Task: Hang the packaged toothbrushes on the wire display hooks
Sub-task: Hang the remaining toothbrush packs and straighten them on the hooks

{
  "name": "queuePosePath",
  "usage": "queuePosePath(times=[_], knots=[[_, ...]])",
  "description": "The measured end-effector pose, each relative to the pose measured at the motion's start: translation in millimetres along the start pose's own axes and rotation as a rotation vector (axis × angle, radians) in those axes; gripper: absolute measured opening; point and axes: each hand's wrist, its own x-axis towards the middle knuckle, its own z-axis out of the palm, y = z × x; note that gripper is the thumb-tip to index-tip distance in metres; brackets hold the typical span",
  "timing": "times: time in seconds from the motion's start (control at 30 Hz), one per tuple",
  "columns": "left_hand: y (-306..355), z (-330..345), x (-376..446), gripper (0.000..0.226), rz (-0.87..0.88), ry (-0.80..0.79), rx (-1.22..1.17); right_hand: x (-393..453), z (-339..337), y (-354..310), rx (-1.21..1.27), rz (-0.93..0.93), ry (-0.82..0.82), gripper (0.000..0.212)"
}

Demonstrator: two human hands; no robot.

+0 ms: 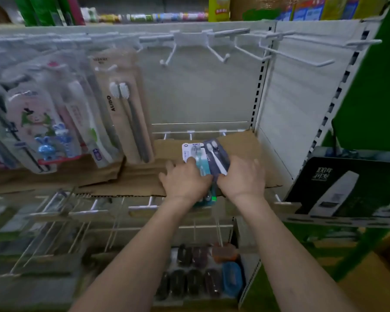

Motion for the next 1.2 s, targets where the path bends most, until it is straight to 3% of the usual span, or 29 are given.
queuePosePath(times=[0.23, 0.4, 0.8, 0.93, 1.1, 1.2], knots=[[7.1, 1.3, -5.1, 0.048, -0.024, 0.029, -0.131, 12.4, -2.9, 7.0, 0.168, 0.073, -0.104, 0.042], [11.2, 6.2, -6.8, 0.046, -0.004, 0.082, -0.247, 13.1, -13.7, 9.7, 0.306, 0.113, -0.174, 0.023], [18.7, -8.9, 1.3, 0.047, 0.009, 0.193, -0.512, 13.5, -15.1, 23.2, 0.733, 0.153, -0.026, 0.035], [20.7, -12.9, 5.2, 0.05, -0.111, 0.177, -0.784, 11.0, -9.7, 20.9, 0.989, 0.172, -0.083, 0.045], [19.8, -20.9, 4.1, 0.069, -0.303, 0.061, -1.069, 9.9, -12.8, 12.3, 1.204, 0.177, -0.158, 0.042], [18.3, -24.8, -0.4, 0.046, -0.283, 0.005, -1.156, 11.2, -13.8, 10.9, 1.271, 0.128, -0.219, 0.029]])
